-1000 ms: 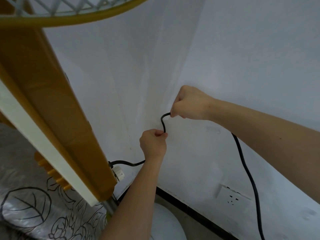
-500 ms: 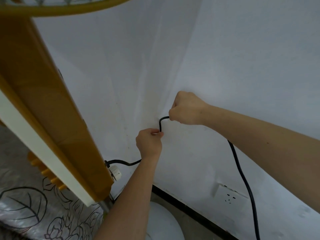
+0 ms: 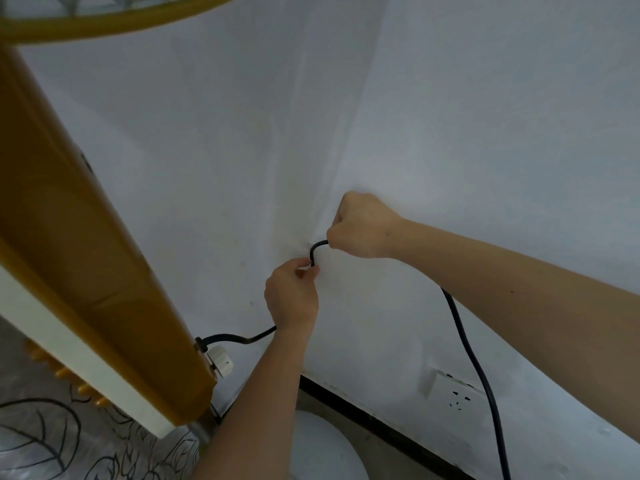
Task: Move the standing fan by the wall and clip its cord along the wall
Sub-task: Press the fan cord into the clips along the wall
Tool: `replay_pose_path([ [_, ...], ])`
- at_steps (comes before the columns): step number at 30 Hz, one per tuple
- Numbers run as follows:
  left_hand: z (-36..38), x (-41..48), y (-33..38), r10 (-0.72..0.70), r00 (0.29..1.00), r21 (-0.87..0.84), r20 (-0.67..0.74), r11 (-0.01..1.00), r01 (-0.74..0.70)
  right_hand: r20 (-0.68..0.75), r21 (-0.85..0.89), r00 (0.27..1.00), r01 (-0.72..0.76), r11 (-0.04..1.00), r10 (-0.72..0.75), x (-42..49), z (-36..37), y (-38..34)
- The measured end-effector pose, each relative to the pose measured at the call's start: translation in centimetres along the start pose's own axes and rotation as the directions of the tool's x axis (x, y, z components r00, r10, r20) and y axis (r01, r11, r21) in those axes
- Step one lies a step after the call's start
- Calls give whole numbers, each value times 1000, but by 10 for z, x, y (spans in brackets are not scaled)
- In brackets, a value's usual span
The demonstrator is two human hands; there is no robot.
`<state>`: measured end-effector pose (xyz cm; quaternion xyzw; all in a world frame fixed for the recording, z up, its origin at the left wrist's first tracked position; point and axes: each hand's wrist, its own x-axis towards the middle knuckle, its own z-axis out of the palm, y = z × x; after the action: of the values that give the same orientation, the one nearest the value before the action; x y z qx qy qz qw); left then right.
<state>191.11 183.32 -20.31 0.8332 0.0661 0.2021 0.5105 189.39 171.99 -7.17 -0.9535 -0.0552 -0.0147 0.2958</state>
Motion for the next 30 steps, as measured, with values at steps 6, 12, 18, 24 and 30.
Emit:
replay_pose_path([
  [6, -1, -2, 1, 28, 999, 32, -16, 999, -27, 60, -34, 997, 57, 998, -55, 0, -2, -7],
  [12, -1, -2, 2, 35, 999, 28, -2, 999, -35, 140, -149, 982, 147, 978, -127, 6, 0, -23],
  [18, 0, -3, 1, 46, 999, 7, 1, 999, -46, 91, -235, 977, 210, 949, -194, 20, 1, -38],
  [24, 0, -1, 1, 16, 1000, -6, 21, 1000, -16, -42, -403, 964, 223, 888, -262, 27, 2, -42],
  [30, 2, -1, 6, -3, 999, -118, 32, 993, 7, -90, -467, 961, 192, 863, -263, 23, -2, -33],
])
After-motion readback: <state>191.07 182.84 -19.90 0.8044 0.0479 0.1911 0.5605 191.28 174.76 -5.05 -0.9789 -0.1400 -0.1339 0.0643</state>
